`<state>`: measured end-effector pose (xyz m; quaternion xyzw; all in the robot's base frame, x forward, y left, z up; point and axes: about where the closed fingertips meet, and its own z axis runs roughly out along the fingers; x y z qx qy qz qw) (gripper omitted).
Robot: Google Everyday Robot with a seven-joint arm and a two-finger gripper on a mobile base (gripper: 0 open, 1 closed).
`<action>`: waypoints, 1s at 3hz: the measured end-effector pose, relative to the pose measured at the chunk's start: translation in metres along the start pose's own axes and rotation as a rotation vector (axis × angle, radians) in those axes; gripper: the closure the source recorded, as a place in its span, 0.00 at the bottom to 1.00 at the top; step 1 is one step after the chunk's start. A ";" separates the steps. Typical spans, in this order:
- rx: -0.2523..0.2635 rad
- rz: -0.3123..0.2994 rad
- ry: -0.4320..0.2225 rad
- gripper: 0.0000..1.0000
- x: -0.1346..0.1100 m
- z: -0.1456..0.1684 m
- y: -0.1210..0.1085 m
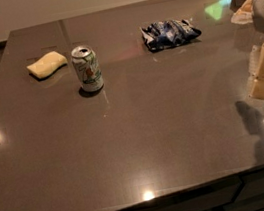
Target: Knock 7up can over
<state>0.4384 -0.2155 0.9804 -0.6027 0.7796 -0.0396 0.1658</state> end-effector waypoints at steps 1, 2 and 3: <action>0.000 0.000 0.000 0.00 0.000 0.000 0.000; 0.014 0.010 -0.091 0.00 -0.030 0.009 -0.021; 0.030 0.023 -0.152 0.00 -0.060 0.020 -0.040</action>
Offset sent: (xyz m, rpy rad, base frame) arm 0.0489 0.0387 0.0029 0.1687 -0.0482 0.0201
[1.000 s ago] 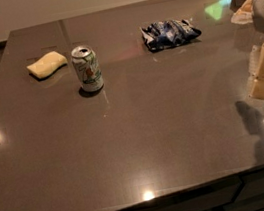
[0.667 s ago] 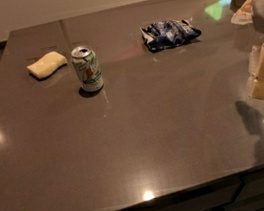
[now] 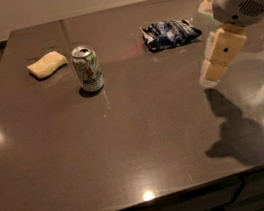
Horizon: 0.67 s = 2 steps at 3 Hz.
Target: Knock 7up can over
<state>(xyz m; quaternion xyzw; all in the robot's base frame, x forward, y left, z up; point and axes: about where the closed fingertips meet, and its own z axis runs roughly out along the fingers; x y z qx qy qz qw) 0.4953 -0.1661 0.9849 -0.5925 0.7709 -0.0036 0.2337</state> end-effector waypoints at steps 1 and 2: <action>0.006 0.043 -0.069 0.00 -0.034 0.029 -0.026; -0.006 0.087 -0.138 0.00 -0.068 0.062 -0.048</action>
Offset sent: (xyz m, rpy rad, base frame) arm 0.1293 0.1029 -0.0303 0.2607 -0.0051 -0.0583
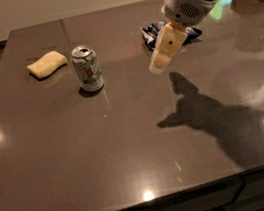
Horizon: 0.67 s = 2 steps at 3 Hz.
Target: Knock 7up can over
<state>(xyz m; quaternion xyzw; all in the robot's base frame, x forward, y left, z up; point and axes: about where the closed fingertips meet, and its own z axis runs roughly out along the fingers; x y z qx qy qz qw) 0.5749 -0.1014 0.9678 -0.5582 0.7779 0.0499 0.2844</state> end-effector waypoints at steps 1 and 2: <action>-0.022 0.010 -0.051 0.00 -0.033 0.034 -0.009; -0.050 -0.003 -0.091 0.00 -0.061 0.061 -0.009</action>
Offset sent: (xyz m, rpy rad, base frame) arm 0.0651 0.1104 -0.0270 0.1376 0.0083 0.0825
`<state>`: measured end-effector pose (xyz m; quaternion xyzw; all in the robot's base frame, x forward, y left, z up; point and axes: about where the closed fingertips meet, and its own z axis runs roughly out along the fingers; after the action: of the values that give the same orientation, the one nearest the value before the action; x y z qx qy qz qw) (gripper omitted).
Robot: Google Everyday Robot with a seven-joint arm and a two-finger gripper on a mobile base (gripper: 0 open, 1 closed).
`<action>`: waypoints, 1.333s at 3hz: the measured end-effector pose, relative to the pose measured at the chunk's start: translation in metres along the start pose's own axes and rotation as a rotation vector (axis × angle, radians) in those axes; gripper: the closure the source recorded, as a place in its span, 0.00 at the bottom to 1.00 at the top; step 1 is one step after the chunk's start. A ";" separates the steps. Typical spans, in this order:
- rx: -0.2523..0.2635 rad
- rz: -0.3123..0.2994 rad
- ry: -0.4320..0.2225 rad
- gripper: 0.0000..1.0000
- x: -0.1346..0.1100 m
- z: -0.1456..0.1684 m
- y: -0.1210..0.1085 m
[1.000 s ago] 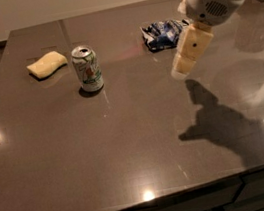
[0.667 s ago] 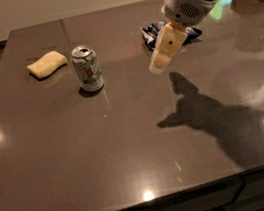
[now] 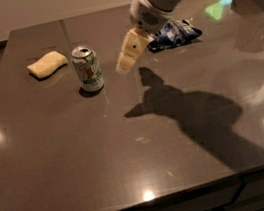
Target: Knock 7up can over
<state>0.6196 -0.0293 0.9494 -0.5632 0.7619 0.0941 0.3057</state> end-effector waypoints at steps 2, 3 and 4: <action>-0.040 -0.016 -0.090 0.00 -0.037 0.057 0.003; -0.047 -0.013 -0.109 0.00 -0.044 0.073 0.004; -0.061 -0.022 -0.131 0.00 -0.056 0.085 0.009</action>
Offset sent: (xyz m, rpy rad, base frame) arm 0.0376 0.0725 -0.0313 0.1201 -0.0122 0.0534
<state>0.6519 0.0606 0.9120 -0.5733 0.7308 0.1506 0.3384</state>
